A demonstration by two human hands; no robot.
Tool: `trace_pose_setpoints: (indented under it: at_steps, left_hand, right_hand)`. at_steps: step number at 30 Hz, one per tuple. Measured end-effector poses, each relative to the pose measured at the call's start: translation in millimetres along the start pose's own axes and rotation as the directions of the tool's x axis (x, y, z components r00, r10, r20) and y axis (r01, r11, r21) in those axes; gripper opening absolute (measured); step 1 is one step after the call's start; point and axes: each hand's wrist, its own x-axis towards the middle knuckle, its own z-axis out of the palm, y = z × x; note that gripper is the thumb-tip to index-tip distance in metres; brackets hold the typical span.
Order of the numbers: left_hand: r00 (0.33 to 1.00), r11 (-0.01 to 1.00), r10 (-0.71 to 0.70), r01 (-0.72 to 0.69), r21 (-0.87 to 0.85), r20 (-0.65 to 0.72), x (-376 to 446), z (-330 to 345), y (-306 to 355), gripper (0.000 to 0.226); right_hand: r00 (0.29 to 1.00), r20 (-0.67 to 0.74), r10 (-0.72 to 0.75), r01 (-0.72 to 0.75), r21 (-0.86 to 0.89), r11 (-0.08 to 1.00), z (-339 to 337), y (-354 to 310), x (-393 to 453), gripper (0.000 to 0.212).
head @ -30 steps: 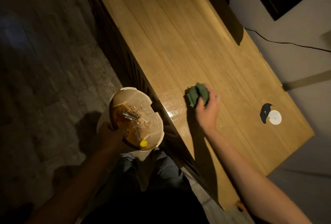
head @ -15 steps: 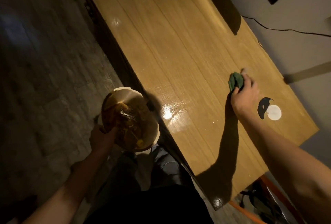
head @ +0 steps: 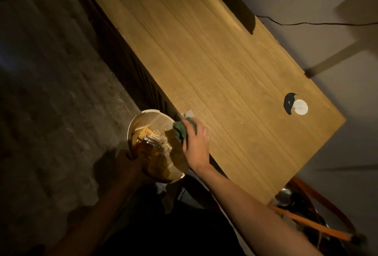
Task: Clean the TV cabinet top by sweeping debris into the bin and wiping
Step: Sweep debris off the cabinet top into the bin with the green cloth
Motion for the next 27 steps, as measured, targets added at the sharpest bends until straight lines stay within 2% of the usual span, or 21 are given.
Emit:
trace_pose_setpoints:
  at_steps: [4,8,12,18,23,27]
  left_hand:
    - [0.998,1.000,0.015,-0.016,0.010,0.065,-17.5,-0.9,6.9,0.029]
    - [0.996,0.998,-0.019,0.024,-0.057,0.092,-23.3,7.1,6.4,0.041]
    - [0.999,0.998,-0.042,0.043,-0.039,0.032,-24.5,25.9,1.8,0.038]
    - [0.995,0.995,-0.083,0.081,-0.052,-0.051,-22.7,49.4,-11.5,0.038]
    - [0.982,0.988,-0.121,0.105,-0.112,-0.143,-27.4,60.9,-16.6,0.047]
    - [0.977,0.981,-0.121,0.091,-0.172,-0.175,-35.8,70.2,-16.1,0.036]
  right_hand:
    - [0.995,0.080,-0.053,0.048,0.062,0.997,16.2,-20.1,-20.8,0.059]
    - [0.998,0.008,-0.068,0.066,0.161,0.985,-8.3,-6.6,-19.2,0.056]
    - [0.985,-0.165,0.054,-0.023,0.185,0.983,-67.3,52.8,21.1,0.053]
    - [0.873,-0.347,0.341,-0.344,0.055,0.937,-167.9,190.7,118.0,0.049]
    - [0.855,-0.318,0.410,-0.444,-0.037,0.895,-213.6,277.3,166.9,0.046]
    - [0.873,-0.315,0.373,-0.410,-0.058,0.910,-202.2,284.3,164.0,0.049]
